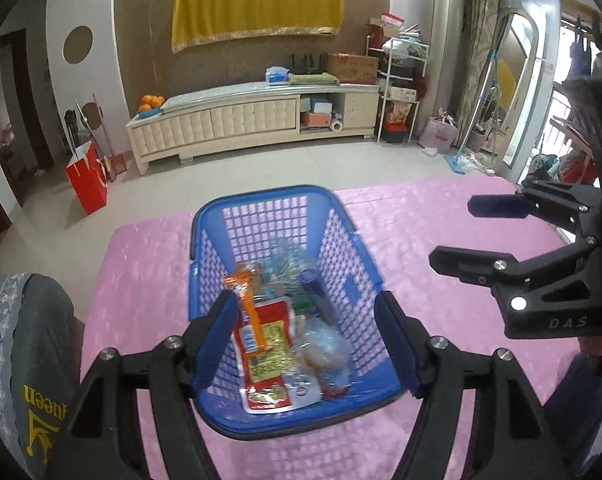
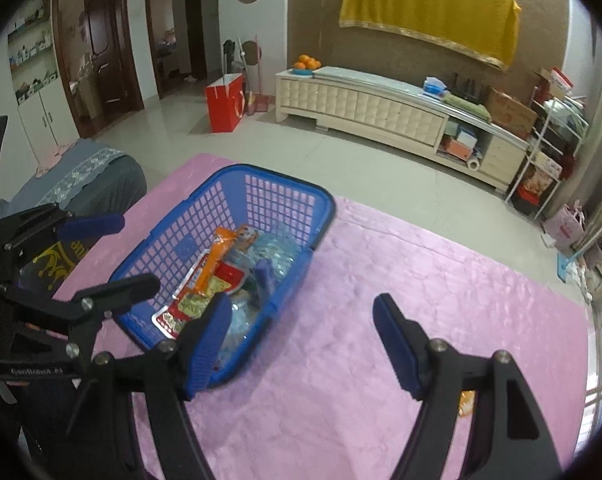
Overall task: Organize snacks
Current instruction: 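Withdraw both grippers and move the right gripper toward the orange packet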
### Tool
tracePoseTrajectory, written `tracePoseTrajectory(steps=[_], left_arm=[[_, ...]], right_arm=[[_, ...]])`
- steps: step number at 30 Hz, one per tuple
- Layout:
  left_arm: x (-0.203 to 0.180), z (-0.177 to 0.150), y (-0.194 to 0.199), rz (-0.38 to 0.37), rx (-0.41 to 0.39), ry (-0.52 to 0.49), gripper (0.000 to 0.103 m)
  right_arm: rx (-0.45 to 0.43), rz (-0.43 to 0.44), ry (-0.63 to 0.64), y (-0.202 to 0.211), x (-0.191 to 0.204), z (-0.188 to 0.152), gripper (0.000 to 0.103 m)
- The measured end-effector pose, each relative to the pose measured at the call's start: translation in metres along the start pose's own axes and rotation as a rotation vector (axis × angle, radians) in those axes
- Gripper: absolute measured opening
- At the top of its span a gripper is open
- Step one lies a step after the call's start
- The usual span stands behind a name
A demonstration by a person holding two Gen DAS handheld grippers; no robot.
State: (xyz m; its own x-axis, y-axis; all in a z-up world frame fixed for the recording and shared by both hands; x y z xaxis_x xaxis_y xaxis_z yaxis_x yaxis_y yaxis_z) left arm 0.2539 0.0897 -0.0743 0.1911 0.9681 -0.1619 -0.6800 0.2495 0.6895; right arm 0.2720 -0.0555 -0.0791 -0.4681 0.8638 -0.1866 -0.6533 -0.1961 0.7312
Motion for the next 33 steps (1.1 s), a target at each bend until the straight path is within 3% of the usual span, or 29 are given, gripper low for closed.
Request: tracePoseTrajectory(steps=[5, 10, 23, 33], left_arm=[[-0.029, 0.007, 0.003, -0.004, -0.024, -0.018, 0.075], [-0.062, 0.013, -0.007, -0.037, -0.025, -0.044, 0.075], [-0.142, 0.011, -0.068, -0.118, 0.055, -0.096, 0.076], [-0.166, -0.019, -0.131, -0.143, 0.169, -0.07, 0.076]], right_arm=[[-0.019, -0.001, -0.022, 0.019, -0.022, -0.015, 0.086], [-0.026, -0.036, -0.042, 0.027, -0.052, -0.029, 0.093], [0.023, -0.079, -0.089, 0.012, -0.12, -0.075, 0.093], [0.084, -0.045, -0.067, -0.029, -0.148, -0.116, 0.093]])
Point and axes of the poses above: each gripper's, at about its wrist camera, not at the fingertips, and y roughly against the way its jaws point, x to its left, z to its top, the point moved 10 cm from there along -y, roughly the way its jaws point, and after that the axes turned 12 degrees about -z, right-handed, at the moved point
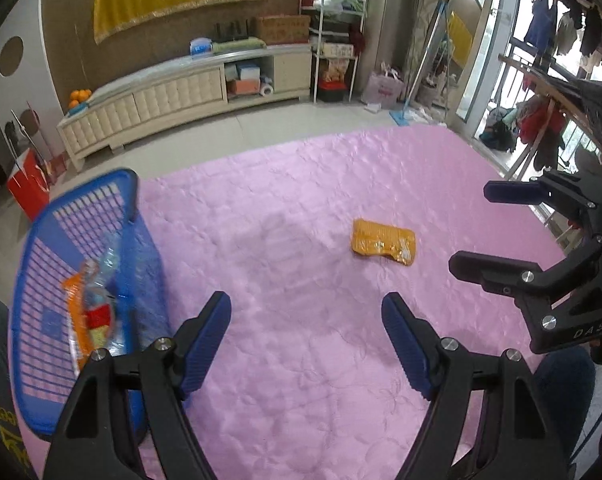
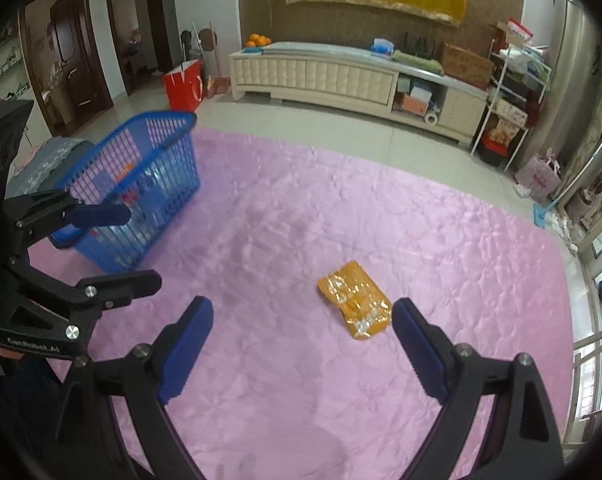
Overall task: Organize snacks
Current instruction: 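Withdraw both grippers and move the right gripper toward the orange packet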
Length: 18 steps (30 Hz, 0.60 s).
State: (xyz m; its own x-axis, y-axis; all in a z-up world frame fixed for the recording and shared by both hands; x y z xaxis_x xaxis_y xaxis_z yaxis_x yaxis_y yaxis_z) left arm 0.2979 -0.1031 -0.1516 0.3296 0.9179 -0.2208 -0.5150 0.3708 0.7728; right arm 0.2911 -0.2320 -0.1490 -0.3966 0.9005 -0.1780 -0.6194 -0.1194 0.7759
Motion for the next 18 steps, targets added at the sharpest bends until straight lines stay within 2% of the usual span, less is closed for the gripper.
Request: tracePoseTrajectory(steps=[4, 10, 14, 18], left_arm=[[0.002, 0.0, -0.023, -0.004, 0.006, 0.028, 0.076], [0.009, -0.004, -0.061, -0.009, 0.06, 0.076, 0.076], [0.012, -0.002, -0.08, -0.022, 0.08, 0.087, 0.076], [0.011, -0.002, -0.1, -0.031, 0.112, 0.082, 0.076]], right_arm=[[0.025, 0.006, 0.017, -0.023, -0.008, -0.014, 0.093], [0.068, 0.036, -0.014, -0.061, -0.022, -0.027, 0.093], [0.081, 0.038, 0.028, -0.086, -0.025, -0.033, 0.093], [0.112, 0.058, 0.017, -0.112, -0.029, -0.037, 0.093]])
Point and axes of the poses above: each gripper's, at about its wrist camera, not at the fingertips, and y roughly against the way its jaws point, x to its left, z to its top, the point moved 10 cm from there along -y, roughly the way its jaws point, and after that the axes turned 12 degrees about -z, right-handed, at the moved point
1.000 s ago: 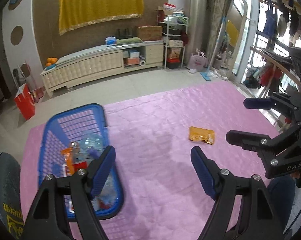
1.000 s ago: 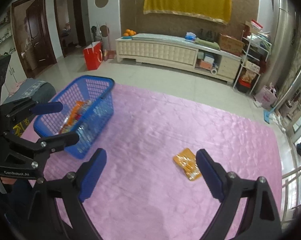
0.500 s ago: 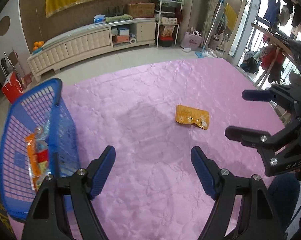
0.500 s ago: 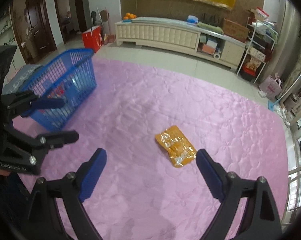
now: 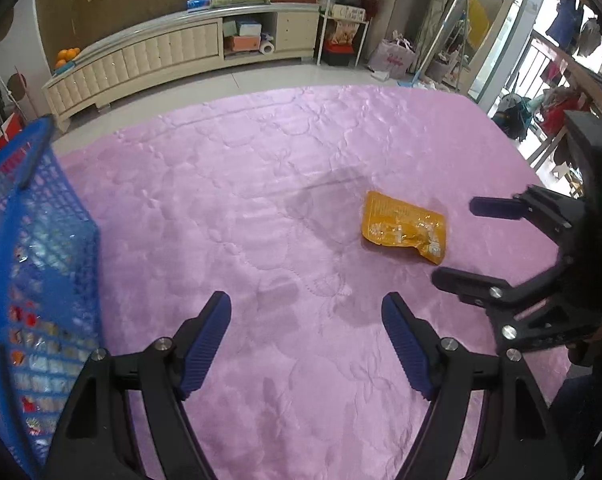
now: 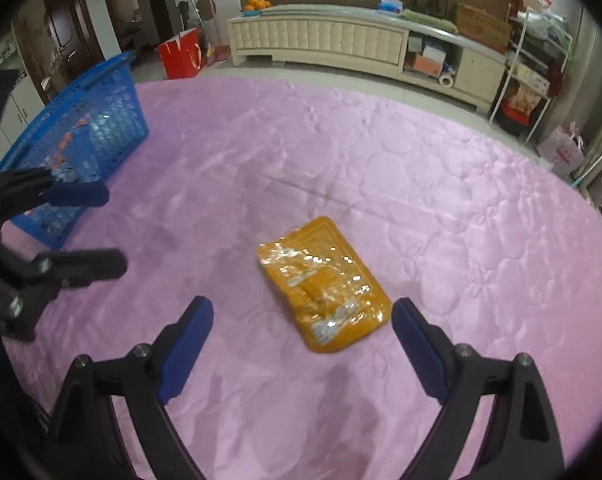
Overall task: Organize snacks
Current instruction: 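Withdraw both grippers and move the right gripper toward the orange packet, then grasp the orange snack packet with the right gripper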
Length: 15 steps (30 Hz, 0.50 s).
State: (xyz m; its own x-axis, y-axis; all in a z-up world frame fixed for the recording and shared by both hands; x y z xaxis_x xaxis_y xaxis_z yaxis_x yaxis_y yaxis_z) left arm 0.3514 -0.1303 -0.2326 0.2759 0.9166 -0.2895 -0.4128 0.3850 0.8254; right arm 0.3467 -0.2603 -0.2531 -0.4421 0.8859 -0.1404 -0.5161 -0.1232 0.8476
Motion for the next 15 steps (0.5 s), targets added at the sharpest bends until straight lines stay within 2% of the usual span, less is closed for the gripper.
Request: tracePoseTrajectory(steps=[3, 8, 15], left_arm=[[-0.003, 0.002, -0.011, 0.013, 0.014, -0.027, 0.076], [-0.005, 0.006, -0.021, 0.016, 0.021, -0.062, 0.076], [0.006, 0.007, -0.038, 0.015, 0.044, -0.034, 0.076]], right_arm=[[0.005, -0.027, 0.019, -0.016, -0.005, -0.001, 0.093], [0.023, -0.005, 0.015, -0.03, -0.003, -0.004, 0.093], [-0.012, 0.021, 0.029, -0.036, -0.002, 0.004, 0.092]])
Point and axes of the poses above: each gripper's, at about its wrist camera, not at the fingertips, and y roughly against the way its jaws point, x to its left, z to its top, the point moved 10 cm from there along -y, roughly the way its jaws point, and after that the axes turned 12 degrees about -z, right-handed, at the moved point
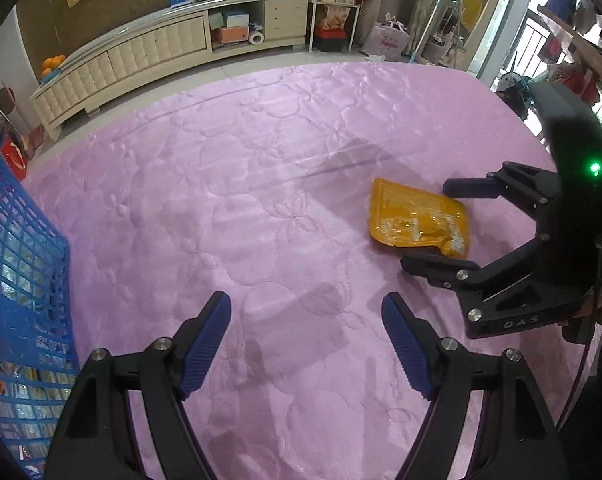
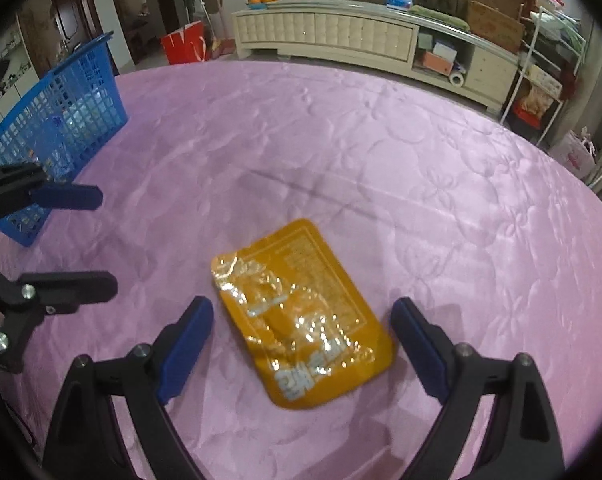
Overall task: Organize snacks
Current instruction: 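Grasp the orange snack packet with the right gripper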
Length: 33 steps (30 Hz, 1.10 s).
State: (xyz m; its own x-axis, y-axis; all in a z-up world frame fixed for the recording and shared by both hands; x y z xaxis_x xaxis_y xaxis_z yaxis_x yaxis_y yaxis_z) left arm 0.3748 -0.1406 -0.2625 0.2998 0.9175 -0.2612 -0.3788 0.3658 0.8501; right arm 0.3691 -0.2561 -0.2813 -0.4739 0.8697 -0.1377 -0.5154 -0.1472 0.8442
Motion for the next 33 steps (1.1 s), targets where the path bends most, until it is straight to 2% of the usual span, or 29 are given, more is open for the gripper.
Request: tracePoseTrajectory(steps=[5, 9, 12, 14, 15, 26, 28, 30, 33], left_arm=[[0.007, -0.004, -0.003, -0.001, 0.004, 0.014, 0.076], [0.01, -0.007, -0.007, -0.002, 0.009, 0.029, 0.076], [0.01, -0.009, -0.005, -0.003, 0.008, 0.031, 0.076], [0.011, -0.009, -0.006, -0.002, 0.01, 0.03, 0.076], [0.01, -0.009, -0.006, -0.002, 0.009, 0.03, 0.076], [0.008, 0.002, -0.008, 0.002, -0.004, 0.028, 0.076], [0.005, 0.003, -0.005, -0.004, -0.005, 0.024, 0.076], [0.002, 0.006, 0.0, -0.002, -0.012, 0.011, 0.076], [-0.004, 0.005, 0.011, -0.008, -0.031, 0.001, 0.076]], right_arm=[[-0.017, -0.028, 0.042, 0.0, -0.002, 0.0, 0.085], [-0.024, -0.027, 0.026, 0.002, -0.008, 0.002, 0.068], [-0.033, -0.017, 0.023, 0.003, -0.01, 0.002, 0.064], [-0.03, -0.013, 0.037, 0.004, -0.009, 0.001, 0.055], [-0.033, -0.01, 0.039, 0.006, -0.008, 0.001, 0.047], [-0.056, -0.035, 0.072, 0.009, -0.003, -0.002, 0.033], [-0.056, -0.047, 0.053, 0.011, -0.001, -0.003, 0.024], [-0.054, -0.084, 0.055, 0.013, 0.001, -0.004, 0.02], [-0.039, -0.095, 0.01, 0.016, -0.002, -0.005, 0.015]])
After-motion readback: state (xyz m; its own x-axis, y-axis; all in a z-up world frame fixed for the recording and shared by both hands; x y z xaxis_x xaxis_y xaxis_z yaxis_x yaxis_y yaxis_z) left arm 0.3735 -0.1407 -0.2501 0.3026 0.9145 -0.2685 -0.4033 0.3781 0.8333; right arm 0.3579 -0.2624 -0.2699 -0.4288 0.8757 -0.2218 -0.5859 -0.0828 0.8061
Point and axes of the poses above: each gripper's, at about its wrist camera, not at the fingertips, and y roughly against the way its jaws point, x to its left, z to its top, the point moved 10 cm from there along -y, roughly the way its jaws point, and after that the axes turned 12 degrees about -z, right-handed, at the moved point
